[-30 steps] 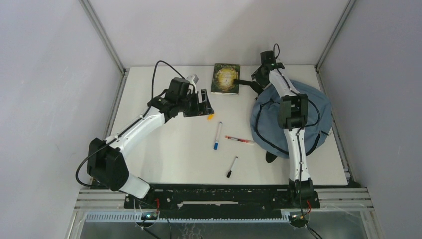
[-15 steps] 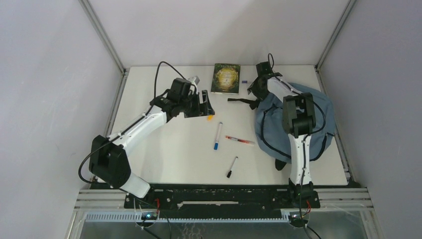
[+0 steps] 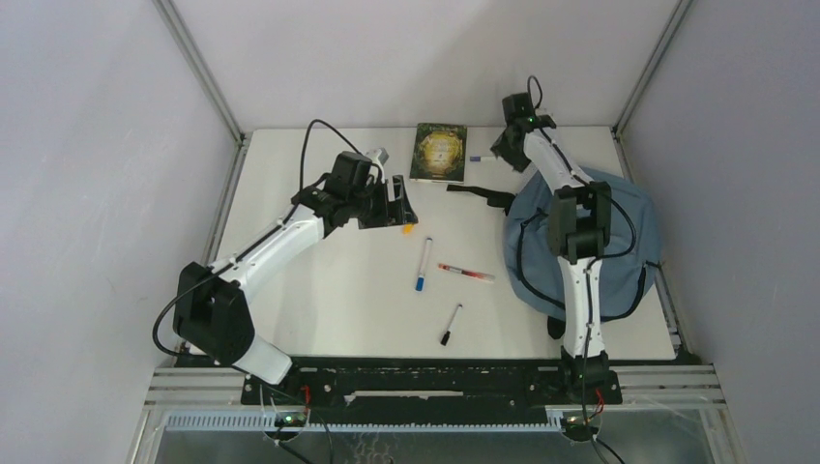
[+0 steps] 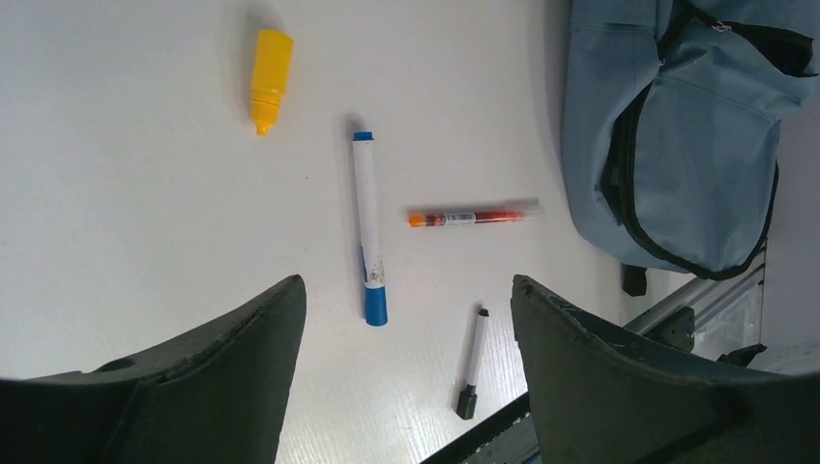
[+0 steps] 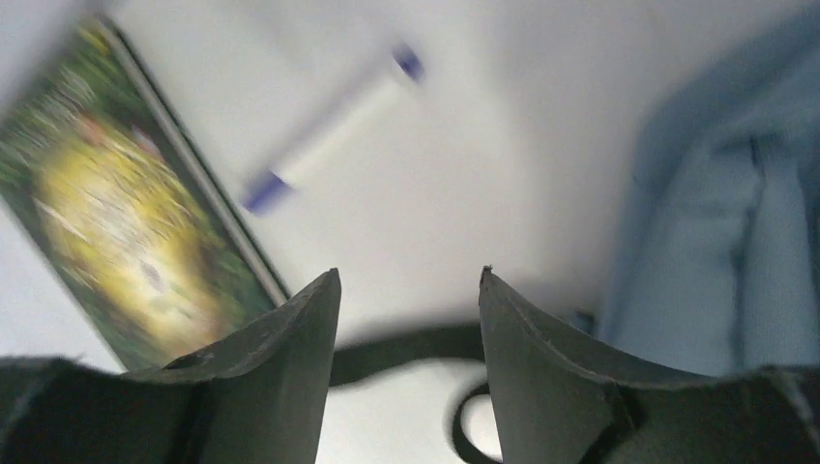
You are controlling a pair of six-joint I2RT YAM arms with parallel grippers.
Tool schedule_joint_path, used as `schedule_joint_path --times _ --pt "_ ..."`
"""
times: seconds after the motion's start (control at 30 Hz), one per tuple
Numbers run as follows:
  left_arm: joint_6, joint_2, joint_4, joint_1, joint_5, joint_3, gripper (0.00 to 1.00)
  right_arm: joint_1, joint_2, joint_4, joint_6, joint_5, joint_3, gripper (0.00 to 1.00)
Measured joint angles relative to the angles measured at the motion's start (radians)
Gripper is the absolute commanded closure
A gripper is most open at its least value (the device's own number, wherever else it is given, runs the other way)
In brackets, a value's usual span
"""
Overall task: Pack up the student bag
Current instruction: Adjust the student bag at the center of the board, then adjust the stationery at the center of the board.
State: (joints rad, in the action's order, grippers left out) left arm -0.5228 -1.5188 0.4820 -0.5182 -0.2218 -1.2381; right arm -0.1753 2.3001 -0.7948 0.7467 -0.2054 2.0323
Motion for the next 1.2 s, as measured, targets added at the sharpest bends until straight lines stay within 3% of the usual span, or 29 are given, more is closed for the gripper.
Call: schedule_joint_path --times 0.07,0.1,0.17,0.33,0.57,0.9,1.2 --pt "0.003 0.000 0.002 0.000 -0.001 0.000 0.18 -0.008 0.083 -0.051 0.029 -0.063 0.197 0.35" --pt "0.006 0.000 0.004 0.000 -0.001 0.000 0.18 -0.010 0.123 -0.065 0.048 -0.089 0.282 0.15" --pt "0.010 0.000 0.007 0.000 0.001 0.002 0.18 -0.015 0.175 -0.076 0.086 -0.119 0.378 0.01" --pt "0.026 0.003 0.013 0.000 0.001 0.033 0.18 -0.023 0.196 -0.065 0.145 -0.127 0.351 0.00" --pt "0.050 0.003 0.031 0.000 0.001 0.055 0.18 -0.048 0.268 0.075 0.134 -0.145 0.360 0.12" --pt "0.064 0.001 0.037 0.000 0.001 0.062 0.18 -0.074 0.328 0.224 0.085 -0.170 0.414 0.09" --pt "0.071 -0.006 0.037 0.000 0.001 0.062 0.18 -0.041 0.426 0.299 0.119 -0.082 0.471 0.08"
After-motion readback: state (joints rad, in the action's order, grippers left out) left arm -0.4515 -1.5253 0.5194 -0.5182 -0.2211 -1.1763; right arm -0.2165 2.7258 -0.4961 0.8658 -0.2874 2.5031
